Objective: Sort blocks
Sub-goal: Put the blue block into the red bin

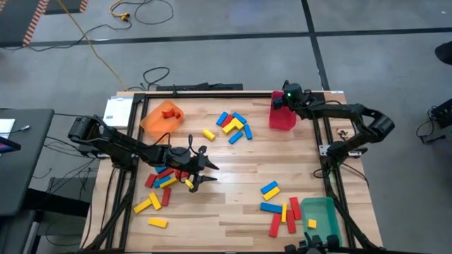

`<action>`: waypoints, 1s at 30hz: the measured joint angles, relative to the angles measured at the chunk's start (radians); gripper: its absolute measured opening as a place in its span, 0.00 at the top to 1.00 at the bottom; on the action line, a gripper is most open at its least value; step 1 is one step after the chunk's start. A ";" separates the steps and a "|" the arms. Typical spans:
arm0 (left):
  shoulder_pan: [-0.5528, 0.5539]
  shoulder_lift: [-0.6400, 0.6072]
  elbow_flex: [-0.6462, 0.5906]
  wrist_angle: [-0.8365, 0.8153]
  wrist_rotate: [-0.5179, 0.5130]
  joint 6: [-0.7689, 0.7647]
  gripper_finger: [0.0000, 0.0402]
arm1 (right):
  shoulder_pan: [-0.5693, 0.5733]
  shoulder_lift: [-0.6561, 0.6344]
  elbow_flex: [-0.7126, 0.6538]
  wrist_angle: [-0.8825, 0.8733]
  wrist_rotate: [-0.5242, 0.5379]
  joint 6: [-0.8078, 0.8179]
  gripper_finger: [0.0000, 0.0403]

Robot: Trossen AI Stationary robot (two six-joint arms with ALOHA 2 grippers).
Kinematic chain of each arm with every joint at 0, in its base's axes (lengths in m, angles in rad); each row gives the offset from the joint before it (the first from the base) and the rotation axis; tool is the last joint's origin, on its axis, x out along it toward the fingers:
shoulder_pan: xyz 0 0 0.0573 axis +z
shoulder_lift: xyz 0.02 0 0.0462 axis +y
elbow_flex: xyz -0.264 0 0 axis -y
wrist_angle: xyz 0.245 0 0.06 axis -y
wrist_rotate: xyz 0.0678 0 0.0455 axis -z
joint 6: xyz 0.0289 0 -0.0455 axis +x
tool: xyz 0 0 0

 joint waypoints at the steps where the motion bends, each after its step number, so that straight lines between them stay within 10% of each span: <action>1: -0.001 0.000 0.000 0.000 0.000 0.000 0.51 | 0.000 0.000 0.000 -0.001 0.000 0.000 0.82; 30: -0.012 0.000 0.000 0.000 0.000 -0.007 0.51 | 0.010 -0.006 0.000 -0.024 0.012 -0.002 0.61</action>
